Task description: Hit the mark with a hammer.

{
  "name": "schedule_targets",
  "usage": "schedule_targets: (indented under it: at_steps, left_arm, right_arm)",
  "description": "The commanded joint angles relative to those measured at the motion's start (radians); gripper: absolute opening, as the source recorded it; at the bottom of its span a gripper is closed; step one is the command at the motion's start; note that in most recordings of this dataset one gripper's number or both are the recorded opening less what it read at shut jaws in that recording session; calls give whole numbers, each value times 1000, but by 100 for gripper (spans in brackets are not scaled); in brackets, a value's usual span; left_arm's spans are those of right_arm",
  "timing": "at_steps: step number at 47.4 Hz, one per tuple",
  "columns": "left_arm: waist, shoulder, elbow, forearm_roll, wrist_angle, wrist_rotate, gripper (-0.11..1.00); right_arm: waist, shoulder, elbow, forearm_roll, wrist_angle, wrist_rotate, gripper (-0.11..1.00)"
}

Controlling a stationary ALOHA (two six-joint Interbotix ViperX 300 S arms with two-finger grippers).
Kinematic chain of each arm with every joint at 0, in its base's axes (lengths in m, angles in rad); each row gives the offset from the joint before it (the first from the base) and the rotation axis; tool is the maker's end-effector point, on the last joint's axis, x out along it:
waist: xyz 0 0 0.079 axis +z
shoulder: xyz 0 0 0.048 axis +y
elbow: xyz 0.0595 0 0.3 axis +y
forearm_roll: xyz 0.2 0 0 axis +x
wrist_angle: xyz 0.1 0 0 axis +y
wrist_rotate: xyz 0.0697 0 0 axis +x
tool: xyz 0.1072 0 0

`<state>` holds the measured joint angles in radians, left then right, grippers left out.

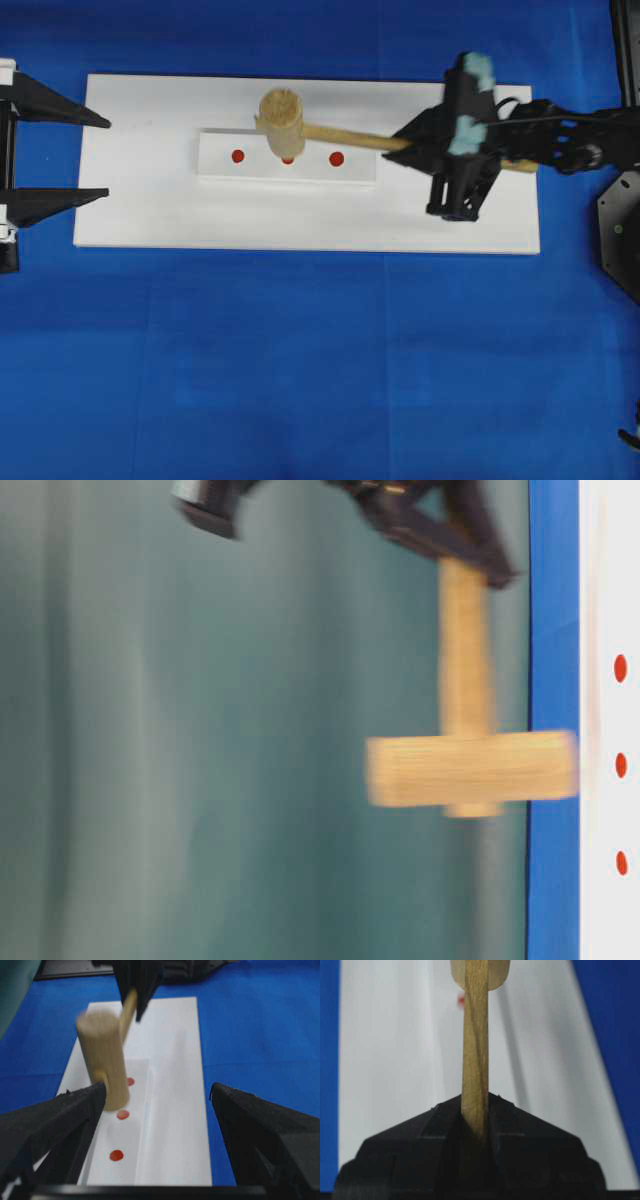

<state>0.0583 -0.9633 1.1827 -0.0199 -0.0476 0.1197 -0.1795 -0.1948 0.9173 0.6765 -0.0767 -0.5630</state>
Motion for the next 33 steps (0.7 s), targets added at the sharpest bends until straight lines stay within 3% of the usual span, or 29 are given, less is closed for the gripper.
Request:
schedule_targets:
  at_steps: [1,17,33]
  left_arm:
    - [3,5,-9,-2,-5,-2,84]
    - [3,5,-9,-2,-2,0,84]
    - [8,5,-9,0,-2,0,84]
  right_arm:
    - [2,40,-18,20,2,3,1]
    - [0,-9,-17,21,2,-2,1]
    - [2,-307,77,15,15,-3,1]
